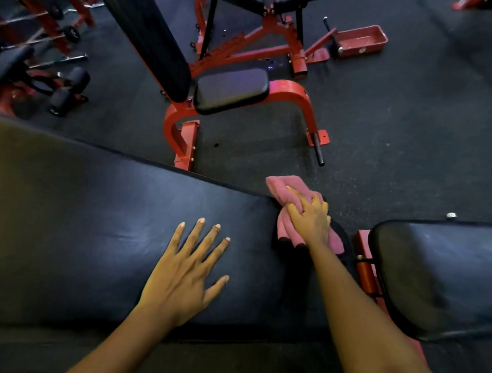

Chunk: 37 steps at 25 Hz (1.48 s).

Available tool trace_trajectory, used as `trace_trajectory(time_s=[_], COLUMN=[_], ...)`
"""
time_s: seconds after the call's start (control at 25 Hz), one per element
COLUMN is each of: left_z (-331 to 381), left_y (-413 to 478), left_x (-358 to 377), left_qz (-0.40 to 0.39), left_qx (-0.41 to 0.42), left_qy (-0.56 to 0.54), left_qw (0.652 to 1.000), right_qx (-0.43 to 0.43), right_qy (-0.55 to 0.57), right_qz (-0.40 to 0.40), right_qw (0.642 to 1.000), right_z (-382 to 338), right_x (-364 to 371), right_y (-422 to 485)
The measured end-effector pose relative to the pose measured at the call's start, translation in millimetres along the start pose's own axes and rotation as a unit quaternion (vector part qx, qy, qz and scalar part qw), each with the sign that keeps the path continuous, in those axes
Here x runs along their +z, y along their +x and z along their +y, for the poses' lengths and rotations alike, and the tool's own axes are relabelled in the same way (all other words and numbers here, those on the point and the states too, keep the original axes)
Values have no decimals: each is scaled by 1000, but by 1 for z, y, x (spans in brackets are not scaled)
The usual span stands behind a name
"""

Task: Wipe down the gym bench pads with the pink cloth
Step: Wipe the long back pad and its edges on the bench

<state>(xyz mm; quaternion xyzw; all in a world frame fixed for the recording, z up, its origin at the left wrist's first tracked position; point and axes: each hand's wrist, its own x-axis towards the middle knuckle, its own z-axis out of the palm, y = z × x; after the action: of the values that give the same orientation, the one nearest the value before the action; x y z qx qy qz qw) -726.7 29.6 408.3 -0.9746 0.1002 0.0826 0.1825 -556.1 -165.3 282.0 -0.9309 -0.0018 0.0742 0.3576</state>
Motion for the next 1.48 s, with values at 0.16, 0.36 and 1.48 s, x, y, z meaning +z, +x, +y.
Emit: trace_trajectory(time_s=[0.16, 0.36, 1.48], left_z=[0, 0, 116], left_y=[2, 4, 94], left_x=[1, -5, 38], left_qz=[7, -1, -46], left_qx=[-7, -3, 81], left_qy=[12, 21, -9], left_qw=[1000, 1000, 996], right_qx=[37, -88, 170], right_qy=[-9, -20, 166], right_qz=[3, 20, -103], right_qw=[999, 996, 966], right_z=[-6, -3, 170], right_x=[-2, 16, -4], right_y=[-24, -164, 21])
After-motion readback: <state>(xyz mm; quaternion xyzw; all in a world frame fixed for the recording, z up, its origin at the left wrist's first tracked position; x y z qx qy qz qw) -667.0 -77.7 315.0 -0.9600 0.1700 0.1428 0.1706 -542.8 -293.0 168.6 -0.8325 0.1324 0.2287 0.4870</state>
